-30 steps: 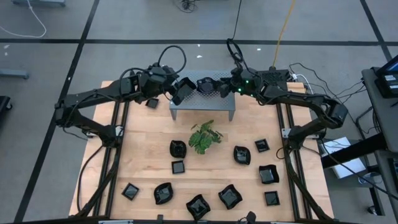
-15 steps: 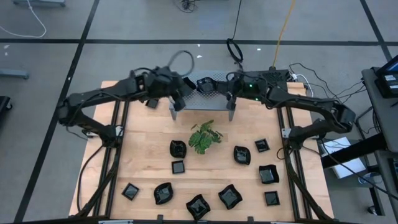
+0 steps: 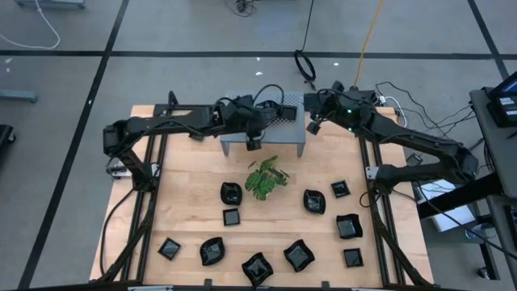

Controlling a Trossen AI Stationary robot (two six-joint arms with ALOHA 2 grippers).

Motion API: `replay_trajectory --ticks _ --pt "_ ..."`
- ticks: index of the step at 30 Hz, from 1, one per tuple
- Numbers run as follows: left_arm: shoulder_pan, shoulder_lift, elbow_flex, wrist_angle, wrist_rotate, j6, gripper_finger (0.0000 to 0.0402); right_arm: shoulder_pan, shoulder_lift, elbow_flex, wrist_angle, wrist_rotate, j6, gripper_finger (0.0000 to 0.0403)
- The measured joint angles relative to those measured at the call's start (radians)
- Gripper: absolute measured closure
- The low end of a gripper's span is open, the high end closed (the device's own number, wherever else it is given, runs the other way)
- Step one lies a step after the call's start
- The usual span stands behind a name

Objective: Pick & Place Mini shaped plates
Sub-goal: Stack the leaf-shaped plate on top of the leaf-shaped plate on the shelf

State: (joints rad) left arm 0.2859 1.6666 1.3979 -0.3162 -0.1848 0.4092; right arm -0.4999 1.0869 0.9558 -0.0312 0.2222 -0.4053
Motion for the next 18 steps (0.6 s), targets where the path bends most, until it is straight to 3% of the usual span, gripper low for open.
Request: replay_trajectory --ticks 10,18 --pt "0.002 0.098 0.0 0.262 -0.006 -0.019 0.027 -0.005 -0.103 0.0 -0.067 0.014 0.0 0.0249" --pt "0.002 0.153 0.0 0.263 -0.05 -0.026 0.027 -0.005 -0.117 0.0 -0.078 0.013 -0.024 0.025"
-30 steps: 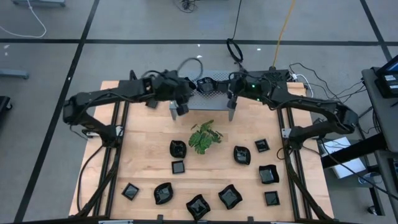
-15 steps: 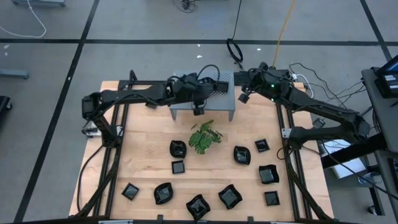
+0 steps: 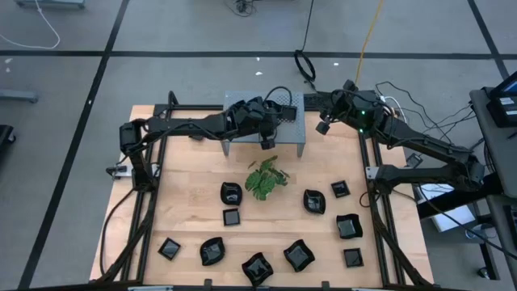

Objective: Pick & Place Mini shaped plates
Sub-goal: Stack the leaf-shaped plate on top of the leaf-shaped plate on the shelf

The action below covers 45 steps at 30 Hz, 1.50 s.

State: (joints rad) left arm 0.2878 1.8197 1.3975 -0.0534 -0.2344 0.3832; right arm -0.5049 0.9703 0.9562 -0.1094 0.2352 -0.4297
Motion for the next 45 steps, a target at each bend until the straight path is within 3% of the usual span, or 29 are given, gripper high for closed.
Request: replay_trajectory --ticks 11,45 --pt "0.018 0.002 0.0 -0.003 -0.064 -0.002 0.027 0.0 0.0 0.0 -0.009 0.0 0.022 0.0254" --pt "0.038 0.035 0.001 -0.066 -0.047 -0.019 0.0271 0.0 0.0 0.0 -0.009 -0.001 0.024 0.0259"
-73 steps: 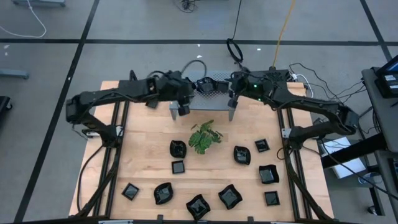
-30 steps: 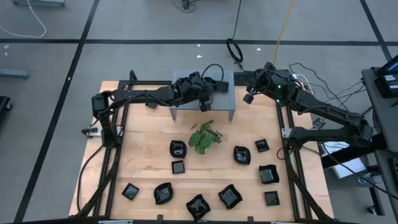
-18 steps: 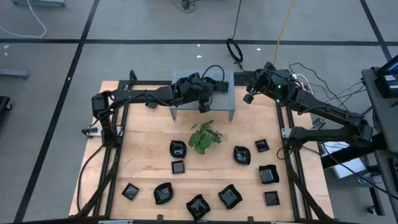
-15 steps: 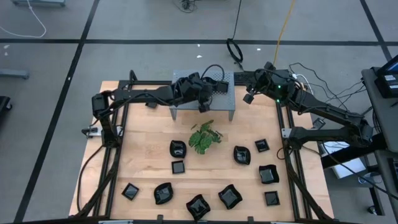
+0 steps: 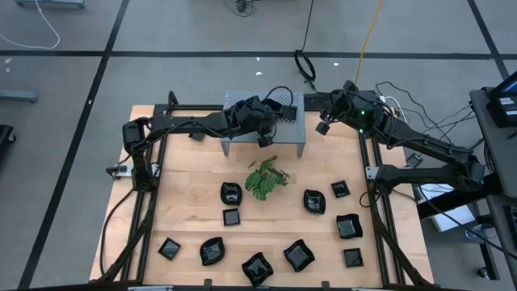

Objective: Pick & Place Mini shaped plates
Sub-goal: Stack the leaf-shaped plate on top of the leaf-shaped plate on the shelf

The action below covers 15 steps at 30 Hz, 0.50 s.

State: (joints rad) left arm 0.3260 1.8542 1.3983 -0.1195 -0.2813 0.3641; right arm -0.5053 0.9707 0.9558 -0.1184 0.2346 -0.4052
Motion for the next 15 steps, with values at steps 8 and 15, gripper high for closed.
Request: replay_trajectory --ticks 8,15 --pt "-0.001 0.0 0.0 0.02 0.0 0.007 0.0367 0.0 0.0 0.0 0.0 0.0 0.0 0.0259" --pt "-0.007 -0.001 0.0 0.029 0.018 0.002 0.0384 0.0 0.001 0.0 0.0 0.0 -0.001 0.0259"
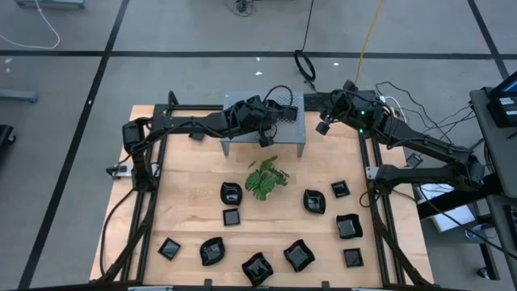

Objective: Pick & Place Mini shaped plates
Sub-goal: Stack the leaf-shaped plate on top of the leaf-shaped plate on the shelf

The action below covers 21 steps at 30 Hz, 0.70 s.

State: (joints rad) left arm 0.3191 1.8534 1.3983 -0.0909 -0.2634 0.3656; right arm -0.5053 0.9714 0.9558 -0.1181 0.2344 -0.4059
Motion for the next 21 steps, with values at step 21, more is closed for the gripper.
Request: replay_trajectory --ticks 21 --pt "-0.028 -0.041 0.0 -0.012 0.005 -0.04 0.0382 0.0 0.043 0.0 0.0 0.0 -0.052 0.0259"
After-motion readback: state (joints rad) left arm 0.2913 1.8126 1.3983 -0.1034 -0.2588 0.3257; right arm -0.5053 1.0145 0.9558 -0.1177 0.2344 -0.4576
